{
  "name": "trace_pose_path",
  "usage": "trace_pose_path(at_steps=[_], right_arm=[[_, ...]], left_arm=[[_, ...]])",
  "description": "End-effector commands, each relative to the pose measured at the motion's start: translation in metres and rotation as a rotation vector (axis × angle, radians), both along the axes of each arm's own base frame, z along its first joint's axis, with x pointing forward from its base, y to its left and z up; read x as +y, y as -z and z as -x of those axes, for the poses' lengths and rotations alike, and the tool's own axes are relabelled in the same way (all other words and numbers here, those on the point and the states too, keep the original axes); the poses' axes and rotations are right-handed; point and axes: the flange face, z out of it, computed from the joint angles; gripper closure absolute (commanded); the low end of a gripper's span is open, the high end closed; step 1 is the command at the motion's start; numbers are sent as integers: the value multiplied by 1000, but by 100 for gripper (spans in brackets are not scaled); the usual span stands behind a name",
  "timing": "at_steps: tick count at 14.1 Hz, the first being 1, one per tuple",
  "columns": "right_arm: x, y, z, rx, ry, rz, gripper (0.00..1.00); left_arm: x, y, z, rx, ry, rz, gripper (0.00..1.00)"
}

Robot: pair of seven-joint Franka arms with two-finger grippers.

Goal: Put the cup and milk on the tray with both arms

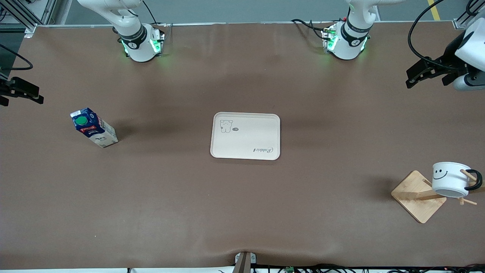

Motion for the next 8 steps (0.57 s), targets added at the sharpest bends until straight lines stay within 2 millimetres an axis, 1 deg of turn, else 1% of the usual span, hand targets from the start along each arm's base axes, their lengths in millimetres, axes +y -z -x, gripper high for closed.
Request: trace_pose_path(at_steps=[1,3,4,5,6,7,8], right_arm=[[-3,-3,-3,0,1,14,0],[-4,-2,-4,0,3,14,0],[-3,2,-7,9,1,14,0],[-3,3,-7,13,3,15,0],[-3,3,-7,11,3,16,0],[-3,4,-7,13,1,16,0],[-3,4,-7,14,1,15,0]], left_arm=[[3,-3,-1,-2,12,-4,0],[8,1,-6,0,17,-40,0],[12,4,-10,5,29,-59,0],[13,9,-13,9,30,-59,0],[14,8,-15,-4,29,-58,0],[21,14,-20,-25,18,-57,0],[35,24,-24,-29,-7,-59,0]])
